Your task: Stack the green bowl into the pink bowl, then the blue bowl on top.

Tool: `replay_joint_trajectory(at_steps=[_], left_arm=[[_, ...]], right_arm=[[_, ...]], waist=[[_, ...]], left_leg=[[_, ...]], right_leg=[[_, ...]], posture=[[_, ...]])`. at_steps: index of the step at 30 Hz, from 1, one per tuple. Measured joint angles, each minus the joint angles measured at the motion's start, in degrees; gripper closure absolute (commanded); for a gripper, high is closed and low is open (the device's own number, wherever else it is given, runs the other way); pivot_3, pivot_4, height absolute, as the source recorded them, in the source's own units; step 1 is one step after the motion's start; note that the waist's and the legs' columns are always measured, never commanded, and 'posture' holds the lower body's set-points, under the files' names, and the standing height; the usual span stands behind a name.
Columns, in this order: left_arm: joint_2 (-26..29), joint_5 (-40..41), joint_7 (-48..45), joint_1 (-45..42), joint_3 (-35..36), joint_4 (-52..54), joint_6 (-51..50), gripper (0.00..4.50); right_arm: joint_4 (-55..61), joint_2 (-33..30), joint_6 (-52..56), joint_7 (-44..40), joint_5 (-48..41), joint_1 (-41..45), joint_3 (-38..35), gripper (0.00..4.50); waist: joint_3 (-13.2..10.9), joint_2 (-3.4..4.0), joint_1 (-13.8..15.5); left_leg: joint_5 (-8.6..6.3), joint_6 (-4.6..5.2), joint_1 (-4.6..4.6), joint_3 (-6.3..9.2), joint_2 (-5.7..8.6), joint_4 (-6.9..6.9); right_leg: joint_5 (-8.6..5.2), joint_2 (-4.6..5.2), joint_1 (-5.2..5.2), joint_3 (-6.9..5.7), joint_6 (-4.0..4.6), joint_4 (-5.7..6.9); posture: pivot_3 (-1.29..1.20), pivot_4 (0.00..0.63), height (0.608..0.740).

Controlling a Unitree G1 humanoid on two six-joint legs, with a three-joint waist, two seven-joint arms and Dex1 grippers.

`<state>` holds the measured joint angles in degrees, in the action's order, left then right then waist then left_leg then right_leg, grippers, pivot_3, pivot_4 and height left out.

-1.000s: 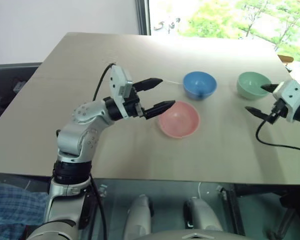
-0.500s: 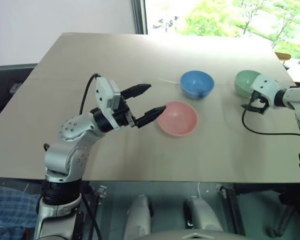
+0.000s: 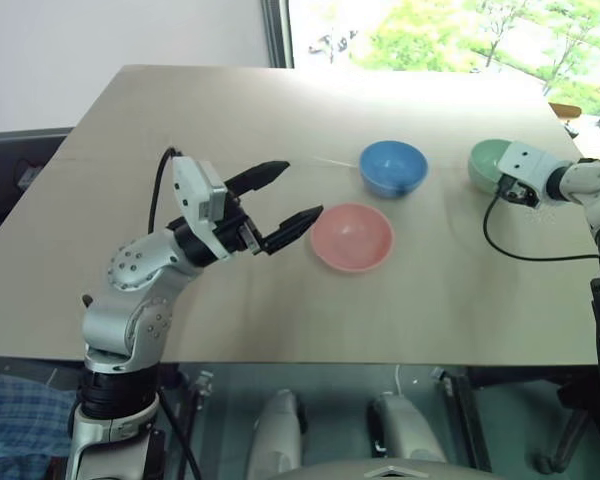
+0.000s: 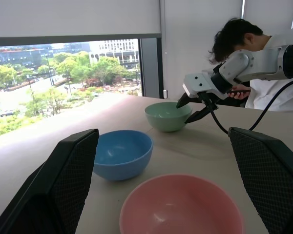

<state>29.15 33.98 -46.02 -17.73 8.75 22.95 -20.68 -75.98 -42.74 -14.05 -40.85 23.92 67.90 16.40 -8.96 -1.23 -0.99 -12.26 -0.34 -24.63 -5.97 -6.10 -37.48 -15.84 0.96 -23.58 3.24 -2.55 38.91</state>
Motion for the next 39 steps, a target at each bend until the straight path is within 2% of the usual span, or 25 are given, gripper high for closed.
replay_joint_trajectory(at_steps=[2, 3, 4, 16, 20, 22, 23, 26, 28, 31, 36, 39], left_arm=[[0.0, 0.0, 0.1, 0.4, 0.1, 0.2, 0.4, 0.0], [0.0, 0.0, 0.1, 0.5, 0.1, 0.3, 0.7, 0.0], [0.0, 0.0, 0.1, 0.7, 0.1, 0.3, 0.8, 0.0], [0.0, -0.1, 0.2, 1.1, 0.1, 0.3, 1.8, 0.0], [0.1, -0.2, 0.7, 2.3, 0.1, 0.3, 2.1, 0.0], [0.4, -0.2, 0.7, 2.6, 0.1, 0.3, 2.3, 0.0], [0.7, -0.2, 0.7, 2.7, 0.2, 0.3, 2.3, 0.0], [1.4, -0.2, 0.5, 2.9, 0.2, 0.3, 2.3, 0.0], [2.2, -0.2, -0.1, 2.9, 0.3, 0.1, 2.5, 0.0], [3.1, -0.3, -0.7, 2.9, 0.6, -1.2, 2.6, 0.0], [3.6, -0.5, -1.9, 2.8, 0.3, -2.0, 2.6, 0.0], [3.9, -0.7, -2.2, 2.6, 0.2, -2.3, 2.6, 0.0]], right_arm=[[-0.5, 0.1, -0.1, -0.2, 0.7, 0.0, 0.5, 3.83], [-0.6, 0.1, -0.1, -0.2, 1.0, 0.0, 0.6, 4.31], [-0.7, 0.2, -0.1, -0.3, 1.3, 0.0, 0.6, 4.48], [-1.3, 1.2, -1.3, -0.2, 3.0, 0.1, 1.1, 4.48], [-1.2, 1.4, -3.5, -4.1, 2.4, 1.8, 0.9, 4.48], [0.3, 1.5, -6.5, -9.8, 1.6, 2.4, 0.8, 4.48], [2.9, 1.7, -9.0, -16.1, 0.3, 2.5, 0.8, 4.48], [8.5, 2.7, -11.3, -26.1, -2.6, 2.5, 0.8, 4.48], [16.4, 2.8, -11.3, -33.8, -6.2, 1.5, 0.8, 4.48], [36.7, 2.0, -7.6, -43.7, -12.1, -4.1, 1.2, 4.48], [61.5, 0.9, 2.8, -50.2, -17.4, -8.5, 2.9, 4.48], [69.2, -0.8, 7.4, -51.1, -19.8, -9.4, 3.3, 4.48]], waist=[[0.0, 0.0, 0.0], [0.0, 0.0, 0.0], [0.0, 0.01, 0.0], [0.0, 0.05, -0.1], [-0.1, 0.11, -0.1], [-0.1, 0.14, -0.2], [-0.1, 0.2, -0.3], [-0.2, 0.28, -0.5], [-0.2, 0.34, -0.6], [-0.2, 0.36, 0.0], [-0.2, 0.37, 0.5], [-0.2, 0.36, 0.8]], left_leg=[[0.0, 0.0, 0.0, -0.01, 0.0, 0.0], [0.0, 0.0, 0.0, -0.02, 0.0, 0.0], [0.0, 0.0, 0.0, -0.02, 0.0, 0.0], [0.0, 0.0, 0.02, -0.03, 0.0, 0.02], [0.0, 0.0, 0.02, -0.05, 0.0, 0.04], [0.0, 0.0, 0.04, -0.05, 0.0, 0.05], [0.0, 0.0, 0.03, -0.06, 0.0, 0.05], [0.0, 0.0, 0.03, -0.04, -0.02, 0.05], [0.0, 0.0, 0.02, -0.03, -0.02, 0.05], [0.0, 0.0, -0.01, 0.01, -0.03, 0.07], [0.0, 0.0, -0.03, 0.01, -0.04, 0.02], [-0.01, 0.01, -0.05, 0.04, -0.04, 0.0]], right_leg=[[0.0, 0.0, 0.0, 0.01, 0.0, 0.0], [0.0, 0.0, 0.0, 0.02, 0.0, 0.0], [0.0, 0.0, 0.0, 0.02, 0.0, 0.0], [0.0, 0.0, -0.01, 0.03, 0.0, 0.0], [0.0, 0.0, -0.03, 0.04, 0.0, 0.01], [0.0, -0.01, -0.03, 0.05, 0.0, 0.01], [0.0, -0.01, -0.04, 0.05, 0.0, 0.01], [0.0, -0.01, -0.03, 0.03, 0.0, 0.03], [0.0, -0.01, -0.03, 0.01, 0.0, 0.03], [0.0, -0.01, -0.04, -0.06, 0.0, 0.02], [0.0, 0.0, -0.05, -0.11, 0.0, 0.05], [0.0, 0.0, -0.04, -0.15, 0.01, 0.04]], posture=[[0.0, 0.15, 0.74], [0.0, 0.15, 0.74], [0.0, 0.15, 0.74], [0.0, 0.15, 0.74], [0.0, 0.15, 0.74], [0.0, 0.15, 0.74], [0.0, 0.15, 0.74], [0.0, 0.15, 0.74], [0.0, 0.15, 0.74], [0.0, 0.15, 0.74], [0.0, 0.15, 0.74], [0.0, 0.15, 0.74]])
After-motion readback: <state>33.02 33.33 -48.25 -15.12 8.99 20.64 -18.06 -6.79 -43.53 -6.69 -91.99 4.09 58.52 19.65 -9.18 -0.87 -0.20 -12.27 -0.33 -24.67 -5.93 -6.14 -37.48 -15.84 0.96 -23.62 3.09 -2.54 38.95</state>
